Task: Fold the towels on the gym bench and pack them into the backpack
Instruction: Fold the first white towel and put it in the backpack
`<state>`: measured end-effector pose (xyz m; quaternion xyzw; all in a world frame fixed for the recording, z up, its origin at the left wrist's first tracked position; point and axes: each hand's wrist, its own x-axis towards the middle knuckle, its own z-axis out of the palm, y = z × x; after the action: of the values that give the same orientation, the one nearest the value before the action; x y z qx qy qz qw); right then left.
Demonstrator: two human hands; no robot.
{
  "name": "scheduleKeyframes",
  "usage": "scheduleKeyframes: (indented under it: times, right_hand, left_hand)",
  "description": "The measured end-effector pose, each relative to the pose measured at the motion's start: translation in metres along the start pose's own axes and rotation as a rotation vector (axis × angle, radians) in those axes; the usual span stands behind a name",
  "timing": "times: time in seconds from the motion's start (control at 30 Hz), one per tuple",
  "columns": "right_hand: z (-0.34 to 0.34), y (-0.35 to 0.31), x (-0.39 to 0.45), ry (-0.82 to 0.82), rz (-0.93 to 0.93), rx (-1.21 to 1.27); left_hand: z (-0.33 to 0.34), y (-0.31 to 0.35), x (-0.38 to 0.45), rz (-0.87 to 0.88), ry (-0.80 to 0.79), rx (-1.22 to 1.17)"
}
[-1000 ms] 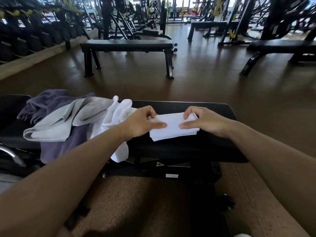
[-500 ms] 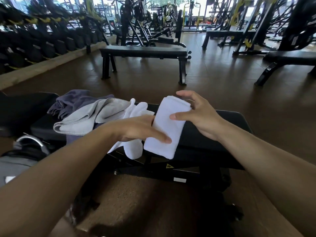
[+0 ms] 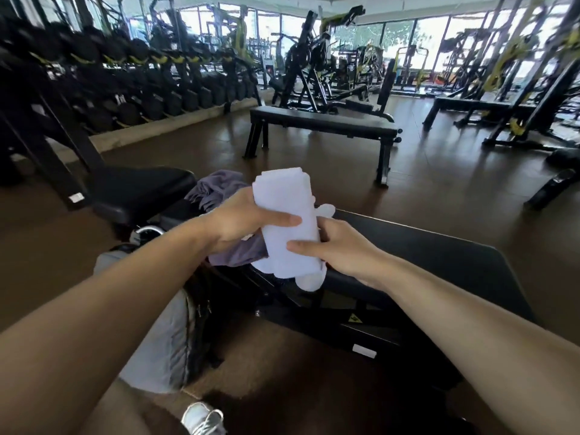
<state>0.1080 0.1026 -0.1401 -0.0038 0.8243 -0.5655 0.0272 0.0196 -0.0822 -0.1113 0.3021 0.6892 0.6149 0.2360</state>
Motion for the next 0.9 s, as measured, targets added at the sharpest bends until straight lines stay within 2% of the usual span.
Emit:
scheduleKeyframes:
  times: [0.1, 0.33, 0.43, 0.53, 0.6, 0.67, 0.77, 0.83, 0.9]
  right_hand:
    - [0.015, -0.009, 0.01, 0.051, -0.027, -0.138]
    - [0.067, -0.005, 0.067, 0.167, -0.118, -0.204]
    - [0.093, -0.012, 0.101, 0.112, -0.093, -0.181]
    - [0.127, -0.008, 0.133, -0.091, 0.069, -0.017]
    - [0.14, -0.006, 0.144, -0.128, 0.087, -0.016]
    - [0.152, -0.003, 0.156, -0.134, 0.054, -0.097]
    - [0.182, 0.01, 0.167, -0.141, -0.001, -0.321]
    - [0.209, 0.025, 0.17, -0.184, 0.024, -0.474]
    - [0.232, 0.038, 0.171, -0.251, 0.076, -0.559]
  left_hand:
    - [-0.023, -0.005, -0.009, -0.029, 0.057, -0.038]
    - [-0.075, -0.037, -0.015, -0.045, 0.306, -0.118]
    - [-0.111, -0.055, -0.015, -0.044, 0.461, -0.157]
    - [-0.145, -0.082, -0.021, -0.094, 0.629, -0.191]
    - [-0.16, -0.098, -0.031, -0.137, 0.736, -0.212]
    - [-0.174, -0.118, -0.038, -0.234, 0.883, -0.224]
    - [-0.193, -0.158, -0.046, -0.483, 1.152, -0.195]
    - [-0.2, -0.185, -0.051, -0.678, 1.202, -0.101]
    - [-0.205, -0.205, -0.053, -0.83, 1.154, -0.012]
